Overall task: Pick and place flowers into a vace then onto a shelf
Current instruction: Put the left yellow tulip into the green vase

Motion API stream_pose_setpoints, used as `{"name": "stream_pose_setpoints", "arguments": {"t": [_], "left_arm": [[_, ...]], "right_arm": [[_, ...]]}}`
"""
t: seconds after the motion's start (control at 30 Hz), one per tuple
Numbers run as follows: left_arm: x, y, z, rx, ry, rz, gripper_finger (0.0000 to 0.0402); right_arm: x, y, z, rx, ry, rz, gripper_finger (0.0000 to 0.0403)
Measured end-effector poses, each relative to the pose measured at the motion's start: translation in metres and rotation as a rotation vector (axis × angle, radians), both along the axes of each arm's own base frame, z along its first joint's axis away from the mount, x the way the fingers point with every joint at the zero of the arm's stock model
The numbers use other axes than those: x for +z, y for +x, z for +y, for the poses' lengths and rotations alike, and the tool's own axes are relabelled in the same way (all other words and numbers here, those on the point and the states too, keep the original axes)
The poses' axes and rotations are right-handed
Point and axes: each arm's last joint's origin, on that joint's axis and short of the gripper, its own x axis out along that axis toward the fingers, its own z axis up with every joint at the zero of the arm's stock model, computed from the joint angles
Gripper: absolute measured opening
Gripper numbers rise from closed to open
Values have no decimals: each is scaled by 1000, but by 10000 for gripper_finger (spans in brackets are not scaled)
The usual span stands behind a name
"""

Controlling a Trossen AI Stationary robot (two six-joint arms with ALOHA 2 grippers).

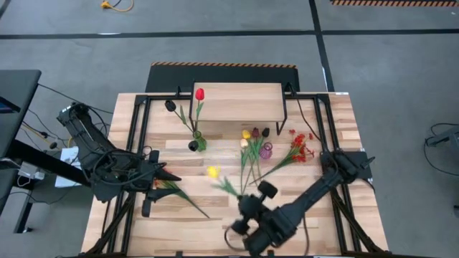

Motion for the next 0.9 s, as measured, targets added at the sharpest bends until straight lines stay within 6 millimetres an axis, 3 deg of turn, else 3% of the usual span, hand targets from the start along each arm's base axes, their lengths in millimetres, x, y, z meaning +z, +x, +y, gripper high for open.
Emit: {"name": "stream_pose_setpoints", "arguments": {"t": [0.2,0.43,0.53,0.67,0.8,0.9], "left_arm": [[0,0,0,1,14,-1,144],[0,0,2,23,109,-8,144],[0,0,2,21,143,-9,144],[-2,0,3,17,171,7,144],[-5,-1,3,17,187,25,144],[-6,-2,4,21,183,40,144]], "right_arm": [[6,5,32,343,-107,8,0],[20,25,44,649,-387,-39,0],[19,36,42,814,-465,-36,0],[24,52,31,986,-433,-79,0],[29,64,14,1010,-414,-89,0],[49,62,1,995,-421,-122,0]]}}
